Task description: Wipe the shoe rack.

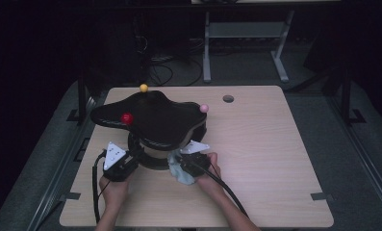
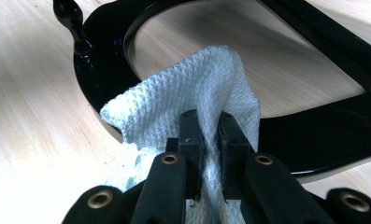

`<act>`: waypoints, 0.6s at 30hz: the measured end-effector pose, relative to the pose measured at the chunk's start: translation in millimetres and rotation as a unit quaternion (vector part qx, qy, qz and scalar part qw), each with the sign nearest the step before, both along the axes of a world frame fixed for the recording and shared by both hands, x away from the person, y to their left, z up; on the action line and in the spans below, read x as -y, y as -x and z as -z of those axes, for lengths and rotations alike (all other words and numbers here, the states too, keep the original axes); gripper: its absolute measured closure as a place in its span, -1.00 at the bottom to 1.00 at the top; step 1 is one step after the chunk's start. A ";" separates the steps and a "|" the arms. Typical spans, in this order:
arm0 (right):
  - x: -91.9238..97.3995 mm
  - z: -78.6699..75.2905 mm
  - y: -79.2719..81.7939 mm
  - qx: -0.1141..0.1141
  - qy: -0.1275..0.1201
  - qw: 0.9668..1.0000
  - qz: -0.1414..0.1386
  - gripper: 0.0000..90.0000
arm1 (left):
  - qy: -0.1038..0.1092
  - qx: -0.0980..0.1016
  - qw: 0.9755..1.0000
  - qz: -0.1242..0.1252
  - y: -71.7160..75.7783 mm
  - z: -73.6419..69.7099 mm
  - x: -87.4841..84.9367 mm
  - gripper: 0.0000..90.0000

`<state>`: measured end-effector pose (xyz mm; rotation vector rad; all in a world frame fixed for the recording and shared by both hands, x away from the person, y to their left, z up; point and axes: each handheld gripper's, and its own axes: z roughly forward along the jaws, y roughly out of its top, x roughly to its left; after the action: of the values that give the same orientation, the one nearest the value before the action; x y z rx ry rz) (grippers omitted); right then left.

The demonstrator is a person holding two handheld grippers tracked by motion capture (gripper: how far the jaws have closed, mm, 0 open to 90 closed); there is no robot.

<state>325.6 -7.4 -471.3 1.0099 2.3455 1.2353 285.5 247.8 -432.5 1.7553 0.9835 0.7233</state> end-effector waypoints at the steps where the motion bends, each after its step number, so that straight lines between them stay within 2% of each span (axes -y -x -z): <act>1: 1.5 -0.1 0.5 0.000 0.002 1.000 0.001 0.83 | -0.004 0.002 1.000 0.003 -0.3 0.0 1.7 0.68; 13: 28.7 0.8 13.3 -0.004 -0.008 1.000 0.012 0.84 | -0.010 0.004 0.999 0.039 0.2 -0.1 24.5 0.68; 16: 30.3 1.4 20.2 -0.004 -0.012 1.000 0.007 0.83 | -0.011 0.004 0.999 0.045 0.8 -0.3 25.0 0.68; 18: 29.9 0.6 21.7 0.000 -0.004 1.000 0.002 0.83 | -0.008 0.000 0.999 0.049 0.3 -0.9 23.7 0.68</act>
<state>303.9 -37.3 -471.9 1.0161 2.3393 1.2442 285.1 224.2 -431.6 1.8046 0.8880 0.6714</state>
